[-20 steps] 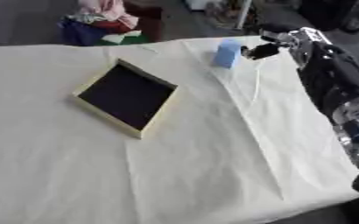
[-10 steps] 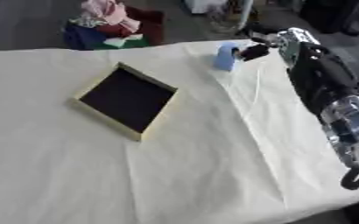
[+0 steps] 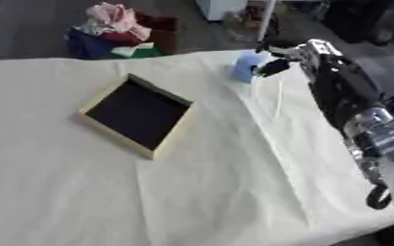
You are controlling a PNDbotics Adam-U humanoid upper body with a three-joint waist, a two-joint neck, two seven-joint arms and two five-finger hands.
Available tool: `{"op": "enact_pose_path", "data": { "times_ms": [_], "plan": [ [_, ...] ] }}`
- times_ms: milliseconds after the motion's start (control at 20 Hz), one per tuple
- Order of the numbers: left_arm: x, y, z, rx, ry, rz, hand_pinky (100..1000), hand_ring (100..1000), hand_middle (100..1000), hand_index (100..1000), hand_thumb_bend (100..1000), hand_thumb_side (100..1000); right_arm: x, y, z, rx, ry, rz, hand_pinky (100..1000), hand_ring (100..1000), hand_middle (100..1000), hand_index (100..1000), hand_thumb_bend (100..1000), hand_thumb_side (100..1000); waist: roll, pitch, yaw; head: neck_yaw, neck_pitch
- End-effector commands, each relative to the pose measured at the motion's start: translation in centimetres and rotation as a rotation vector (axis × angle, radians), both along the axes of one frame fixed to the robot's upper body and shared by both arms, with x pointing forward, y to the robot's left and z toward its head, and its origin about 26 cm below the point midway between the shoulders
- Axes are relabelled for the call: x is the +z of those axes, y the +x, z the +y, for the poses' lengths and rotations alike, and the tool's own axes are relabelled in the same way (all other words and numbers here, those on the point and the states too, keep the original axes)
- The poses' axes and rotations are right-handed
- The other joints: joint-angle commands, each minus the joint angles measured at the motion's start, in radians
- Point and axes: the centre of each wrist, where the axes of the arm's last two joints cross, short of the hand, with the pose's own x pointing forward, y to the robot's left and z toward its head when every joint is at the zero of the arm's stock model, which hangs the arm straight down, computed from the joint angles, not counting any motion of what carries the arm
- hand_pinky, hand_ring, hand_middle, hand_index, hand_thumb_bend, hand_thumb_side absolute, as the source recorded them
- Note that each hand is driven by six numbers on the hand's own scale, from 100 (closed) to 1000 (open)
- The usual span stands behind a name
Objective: Pick up objects on the table and place them in the box.
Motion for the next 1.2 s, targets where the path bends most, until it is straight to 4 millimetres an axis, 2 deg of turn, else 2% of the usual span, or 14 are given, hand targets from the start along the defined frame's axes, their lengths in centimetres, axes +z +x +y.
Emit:
{"op": "enact_pose_path", "data": {
  "times_ms": [50,300,500,850,1200],
  "plan": [
    [1.5,-0.1,0.5,0.009,0.034,-0.045,651,410,449,606,357,617,2.1,-1.4,-1.6,-0.069,-0.063,-0.049,1000,1000,1000,1000,193,756,0.000,-0.021,0.001,-0.006,-0.020],
    [2.3,0.1,0.4,0.001,0.045,-0.069,651,410,446,608,358,617,2.0,-3.0,-2.7,-0.118,-0.094,-0.123,1000,1000,1000,1000,161,725,-0.002,-0.017,0.001,-0.015,-0.029],
    [2.4,0.1,0.1,-0.014,0.053,-0.068,652,409,443,609,357,619,2.5,-3.4,-3.0,-0.135,-0.082,-0.174,1000,1000,1000,1000,139,723,0.000,-0.011,0.007,-0.029,-0.037],
    [2.2,0.1,0.0,-0.025,0.051,-0.059,652,405,439,610,362,618,3.4,-3.2,-2.8,-0.136,-0.074,-0.246,1000,1000,1000,1000,114,745,0.006,0.006,0.009,-0.061,-0.053],
    [1.9,0.2,-0.1,-0.032,0.049,-0.045,653,403,436,609,368,620,4.2,-2.0,-1.9,-0.098,-0.040,-0.256,1000,1000,1000,1000,100,785,0.006,0.019,0.021,-0.077,-0.051]
  ]
}}
